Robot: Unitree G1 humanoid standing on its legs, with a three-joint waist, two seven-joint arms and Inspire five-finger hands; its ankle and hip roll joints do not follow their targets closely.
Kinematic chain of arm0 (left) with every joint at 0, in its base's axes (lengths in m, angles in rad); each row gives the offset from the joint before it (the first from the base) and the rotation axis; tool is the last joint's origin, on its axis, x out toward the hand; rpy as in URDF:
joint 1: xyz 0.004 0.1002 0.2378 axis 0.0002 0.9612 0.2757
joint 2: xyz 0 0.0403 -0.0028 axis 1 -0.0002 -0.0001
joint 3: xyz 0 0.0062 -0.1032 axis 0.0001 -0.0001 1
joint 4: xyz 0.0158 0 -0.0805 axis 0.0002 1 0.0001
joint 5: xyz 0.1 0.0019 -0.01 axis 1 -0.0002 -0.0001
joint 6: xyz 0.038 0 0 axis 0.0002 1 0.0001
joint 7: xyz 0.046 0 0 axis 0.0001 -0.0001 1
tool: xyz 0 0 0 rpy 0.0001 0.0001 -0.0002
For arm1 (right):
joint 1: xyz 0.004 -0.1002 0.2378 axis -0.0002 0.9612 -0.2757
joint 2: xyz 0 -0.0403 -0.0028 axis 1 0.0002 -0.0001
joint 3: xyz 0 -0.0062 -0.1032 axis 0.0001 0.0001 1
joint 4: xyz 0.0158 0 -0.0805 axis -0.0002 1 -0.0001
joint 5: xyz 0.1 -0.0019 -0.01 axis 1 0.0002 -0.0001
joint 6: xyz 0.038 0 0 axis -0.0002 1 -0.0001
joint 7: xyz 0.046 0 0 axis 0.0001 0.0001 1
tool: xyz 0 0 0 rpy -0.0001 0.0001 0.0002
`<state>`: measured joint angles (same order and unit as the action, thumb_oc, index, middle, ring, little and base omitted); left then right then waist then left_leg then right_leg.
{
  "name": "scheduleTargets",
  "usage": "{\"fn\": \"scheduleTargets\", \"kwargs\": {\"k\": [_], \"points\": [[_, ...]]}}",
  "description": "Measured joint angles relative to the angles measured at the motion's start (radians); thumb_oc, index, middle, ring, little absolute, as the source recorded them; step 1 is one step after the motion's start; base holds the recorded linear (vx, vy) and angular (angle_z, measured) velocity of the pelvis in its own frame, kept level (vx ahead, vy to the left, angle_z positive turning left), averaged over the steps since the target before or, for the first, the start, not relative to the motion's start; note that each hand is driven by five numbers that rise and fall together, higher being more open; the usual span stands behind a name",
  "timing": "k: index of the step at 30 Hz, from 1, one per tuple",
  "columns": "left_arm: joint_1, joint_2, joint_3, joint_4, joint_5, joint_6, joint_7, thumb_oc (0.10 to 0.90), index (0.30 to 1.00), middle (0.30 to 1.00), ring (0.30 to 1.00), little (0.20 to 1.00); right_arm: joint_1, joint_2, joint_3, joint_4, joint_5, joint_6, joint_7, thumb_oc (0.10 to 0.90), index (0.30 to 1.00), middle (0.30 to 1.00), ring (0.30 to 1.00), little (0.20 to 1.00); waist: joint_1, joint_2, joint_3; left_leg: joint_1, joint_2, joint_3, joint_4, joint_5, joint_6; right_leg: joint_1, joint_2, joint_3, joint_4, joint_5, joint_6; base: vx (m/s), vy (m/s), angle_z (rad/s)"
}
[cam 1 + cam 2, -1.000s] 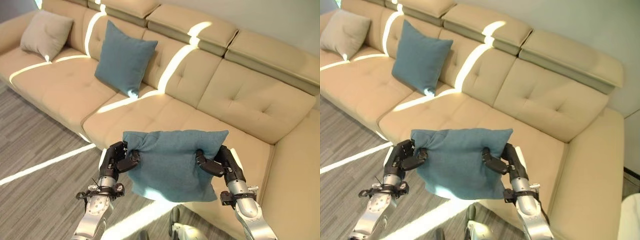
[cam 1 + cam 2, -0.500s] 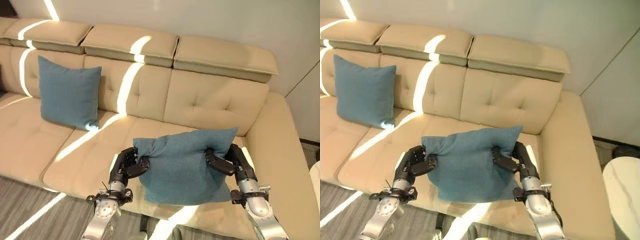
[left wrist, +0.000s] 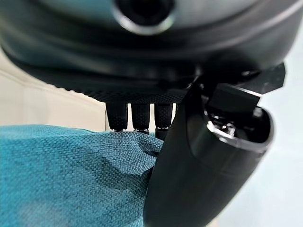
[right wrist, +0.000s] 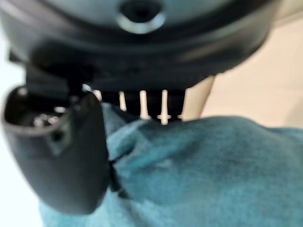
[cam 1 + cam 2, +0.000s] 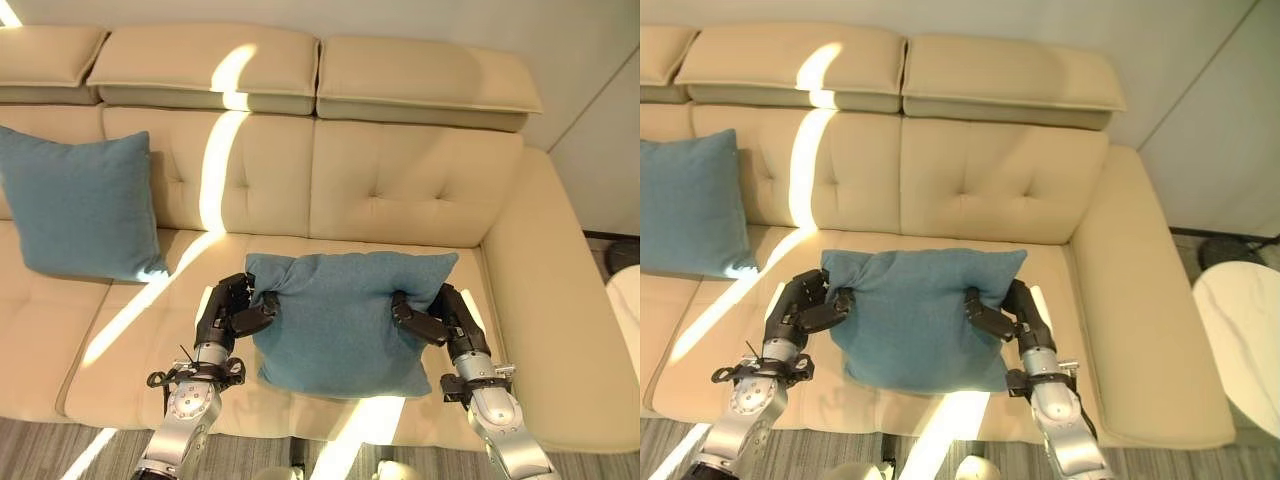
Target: Pick up all the scattered cushions and arrange them neatly on the sofa.
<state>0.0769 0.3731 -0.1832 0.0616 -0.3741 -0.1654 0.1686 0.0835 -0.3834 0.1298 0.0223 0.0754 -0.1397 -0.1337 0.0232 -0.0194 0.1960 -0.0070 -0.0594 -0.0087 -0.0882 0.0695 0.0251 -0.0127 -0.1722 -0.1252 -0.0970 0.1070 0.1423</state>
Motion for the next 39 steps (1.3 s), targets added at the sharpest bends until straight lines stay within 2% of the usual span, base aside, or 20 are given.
{"fn": "scheduleTargets", "kwargs": {"k": [3, 6, 8, 12, 18, 21, 23, 29, 35, 39], "points": [[0.013, -0.008, 0.000, -0.023, 0.000, 0.000, 0.000, 0.400, 0.300, 0.300, 0.300, 0.300, 0.002, -0.002, -0.008, 0.000, 0.000, 0.001, -0.001, 0.400, 0.300, 0.300, 0.300, 0.300, 0.001, 0.007, -0.004, -0.001, 0.032, 0.001, 0.000, 0.013, -0.020, 0.006, 0.031, -0.009, 0.002, -0.001, -0.001, 0.01, -0.109, 0.15], [-0.002, -0.013, -0.017, -0.033, 0.001, 0.003, 0.002, 0.400, 0.300, 0.300, 0.300, 0.300, -0.003, -0.001, -0.037, 0.000, -0.004, 0.001, -0.006, 0.400, 0.300, 0.300, 0.300, 0.300, -0.017, 0.008, -0.005, -0.012, 0.056, 0.000, 0.000, 0.015, -0.034, 0.001, 0.055, -0.011, 0.002, -0.008, -0.011, -0.01, -0.062, 0.06], [-0.012, -0.014, -0.024, -0.034, 0.002, 0.003, 0.003, 0.400, 0.300, 0.300, 0.300, 0.300, -0.003, 0.000, -0.044, 0.000, -0.006, 0.001, -0.016, 0.400, 0.300, 0.300, 0.300, 0.300, -0.034, 0.008, -0.005, -0.020, 0.063, 0.000, -0.001, 0.014, -0.037, -0.005, 0.063, -0.010, 0.002, -0.008, -0.022, -0.06, -0.047, 0.01], [-0.072, -0.014, -0.055, -0.035, 0.010, 0.004, 0.045, 0.400, 0.300, 0.300, 0.300, 0.300, -0.022, -0.001, -0.051, 0.000, -0.010, 0.000, -0.055, 0.400, 0.300, 0.300, 0.300, 0.300, -0.065, 0.021, -0.024, -0.088, 0.068, 0.016, 0.000, 0.034, -0.048, -0.082, 0.066, -0.002, 0.001, 0.015, -0.046, -0.13, -0.018, -0.10], [-0.168, -0.015, -0.071, -0.032, 0.024, 0.004, 0.094, 0.400, 0.300, 0.300, 0.300, 0.300, -0.080, -0.010, -0.049, 0.000, -0.019, 0.001, -0.112, 0.400, 0.300, 0.300, 0.300, 0.300, -0.077, 0.033, -0.030, -0.162, 0.070, 0.045, 0.000, 0.052, -0.048, -0.172, 0.068, 0.028, 0.002, 0.044, -0.052, -0.12, 0.010, -0.15], [-0.279, -0.019, -0.091, 0.022, 0.024, 0.004, 0.141, 0.400, 0.300, 0.300, 0.300, 0.300, -0.181, -0.052, -0.035, 0.018, -0.025, 0.006, -0.156, 0.400, 0.300, 0.300, 0.300, 0.300, -0.080, 0.047, -0.037, -0.222, 0.068, 0.051, 0.000, 0.069, -0.048, -0.233, 0.068, 0.041, 0.002, 0.064, -0.050, -0.13, 0.036, -0.05], [-0.407, -0.016, -0.103, 0.112, 0.024, 0.003, 0.178, 0.400, 0.300, 0.300, 0.300, 0.300, -0.316, -0.074, -0.008, 0.080, -0.027, 0.011, -0.188, 0.400, 0.300, 0.300, 0.300, 0.300, -0.086, 0.056, -0.042, -0.269, 0.067, 0.052, 0.000, 0.080, -0.048, -0.282, 0.067, 0.041, 0.002, 0.075, -0.052, -0.17, 0.038, -0.04], [-0.812, 0.022, -0.179, 0.376, 0.023, 0.001, 0.286, 0.400, 0.300, 0.300, 0.300, 0.300, -0.692, -0.149, 0.098, 0.326, -0.006, 0.023, -0.296, 0.400, 0.300, 0.300, 0.300, 0.300, -0.087, 0.061, -0.044, -0.395, 0.064, 0.051, 0.000, 0.116, -0.055, -0.409, 0.065, 0.043, 0.002, 0.110, -0.052, -0.10, 0.030, 0.00], [-1.006, 0.042, -0.253, 0.534, 0.024, -0.001, 0.331, 0.400, 0.300, 0.300, 0.300, 0.300, -0.838, -0.145, 0.157, 0.451, 0.026, 0.026, -0.368, 0.400, 0.300, 0.300, 0.300, 0.300, -0.080, 0.062, -0.044, -0.426, 0.063, 0.051, 0.000, 0.118, -0.056, -0.438, 0.064, 0.041, 0.002, 0.109, -0.051, -0.04, 0.024, 0.01], [-1.036, 0.043, -0.267, 0.535, 0.050, -0.001, 0.368, 0.400, 0.300, 0.300, 0.300, 0.300, -0.879, -0.150, 0.179, 0.484, 0.027, 0.026, -0.402, 0.400, 0.300, 0.300, 0.300, 0.300, -0.063, 0.065, -0.042, -0.435, 0.063, 0.051, 0.000, 0.118, -0.056, -0.447, 0.064, 0.037, 0.002, 0.109, -0.050, -0.01, 0.005, 0.00]]}}
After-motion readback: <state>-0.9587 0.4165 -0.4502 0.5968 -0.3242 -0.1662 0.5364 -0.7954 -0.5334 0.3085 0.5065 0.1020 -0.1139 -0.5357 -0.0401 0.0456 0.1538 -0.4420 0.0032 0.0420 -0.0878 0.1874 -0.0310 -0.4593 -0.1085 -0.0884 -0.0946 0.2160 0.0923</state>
